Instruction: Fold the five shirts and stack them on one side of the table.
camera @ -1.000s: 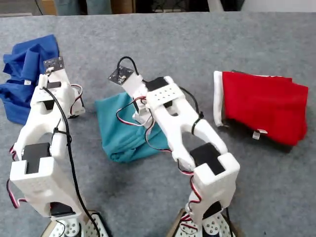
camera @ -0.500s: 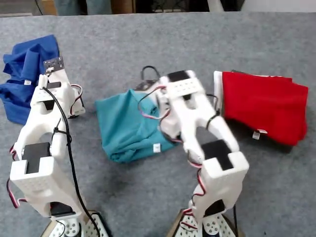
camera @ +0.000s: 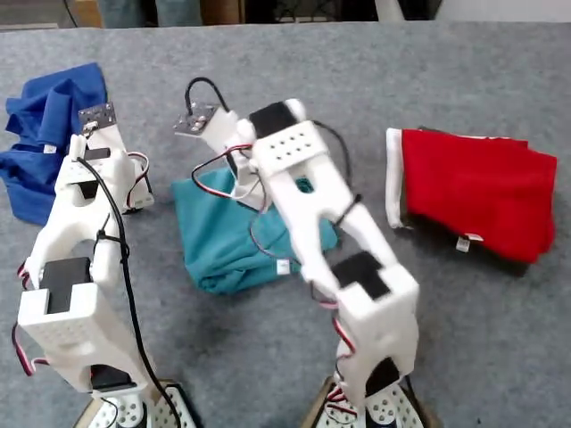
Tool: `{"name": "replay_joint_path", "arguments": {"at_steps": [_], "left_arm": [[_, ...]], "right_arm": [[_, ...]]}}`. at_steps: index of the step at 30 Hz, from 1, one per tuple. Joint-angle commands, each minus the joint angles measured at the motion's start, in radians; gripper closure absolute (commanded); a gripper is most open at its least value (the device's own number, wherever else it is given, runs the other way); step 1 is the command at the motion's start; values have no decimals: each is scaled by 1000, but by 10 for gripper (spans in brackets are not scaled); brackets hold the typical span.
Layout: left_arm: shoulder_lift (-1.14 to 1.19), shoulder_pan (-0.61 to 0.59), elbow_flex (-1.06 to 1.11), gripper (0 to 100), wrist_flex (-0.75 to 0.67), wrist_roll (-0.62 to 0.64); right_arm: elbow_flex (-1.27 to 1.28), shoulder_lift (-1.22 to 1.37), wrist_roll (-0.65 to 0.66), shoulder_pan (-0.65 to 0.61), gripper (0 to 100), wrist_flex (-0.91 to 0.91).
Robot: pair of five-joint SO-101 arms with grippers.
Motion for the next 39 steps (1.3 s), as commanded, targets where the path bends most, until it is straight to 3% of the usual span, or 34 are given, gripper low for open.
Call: {"name": "replay_joint_path", "arguments": {"at_steps": [1, 9, 13, 17, 25, 39], "left_arm": [[-11, -8, -12, 971, -6, -8], [-15, -7, -12, 970, -6, -9], [-15, -5, -12, 970, -6, -9], [-15, -7, -12, 970, -6, -9], [-15, -12, -12, 970, -6, -9], [-9, -35, -38, 970, -2, -8]], "right_arm": [[-134, 124, 2, 54, 984, -34], [-746, 421, 6, 253, 984, -58], [-1095, 550, 3, 227, 984, -51], [-1333, 628, 8, 124, 984, 163], [-1150, 559, -66, -3, 985, 216], [-584, 432, -81, 9, 985, 213]]}}
